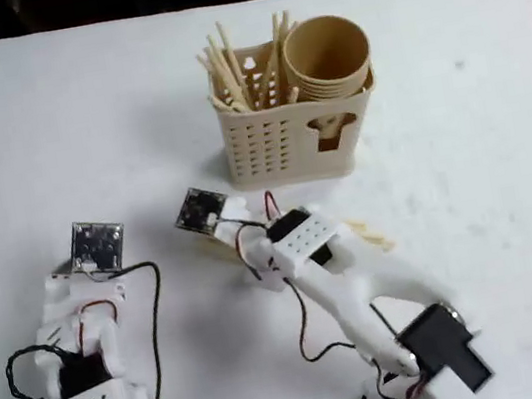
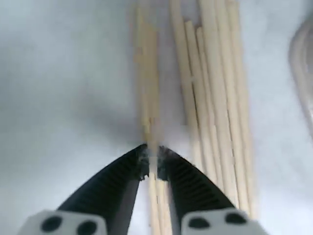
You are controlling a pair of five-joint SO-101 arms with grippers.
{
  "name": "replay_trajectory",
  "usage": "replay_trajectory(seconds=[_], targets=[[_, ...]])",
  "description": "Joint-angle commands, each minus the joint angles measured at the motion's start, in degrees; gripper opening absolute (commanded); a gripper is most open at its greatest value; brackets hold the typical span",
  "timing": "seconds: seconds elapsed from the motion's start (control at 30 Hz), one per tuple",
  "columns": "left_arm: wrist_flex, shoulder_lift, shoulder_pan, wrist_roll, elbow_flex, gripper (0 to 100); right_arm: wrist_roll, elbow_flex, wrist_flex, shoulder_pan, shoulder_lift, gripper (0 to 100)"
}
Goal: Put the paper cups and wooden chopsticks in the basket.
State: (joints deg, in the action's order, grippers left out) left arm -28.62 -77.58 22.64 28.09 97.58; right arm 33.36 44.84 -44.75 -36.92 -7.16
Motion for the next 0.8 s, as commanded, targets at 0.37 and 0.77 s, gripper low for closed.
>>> replay_trajectory(seconds=[0.37, 0.77], targets=[[1.14, -0.75, -0.66, -0.35, -0.26, 9, -0.62, 7.74, 1.45, 1.1, -19.38, 1.9], [1.14, -0.75, -0.66, -0.35, -0.26, 9, -0.09, 1.85, 5.67, 1.19, -1.27, 15.5]])
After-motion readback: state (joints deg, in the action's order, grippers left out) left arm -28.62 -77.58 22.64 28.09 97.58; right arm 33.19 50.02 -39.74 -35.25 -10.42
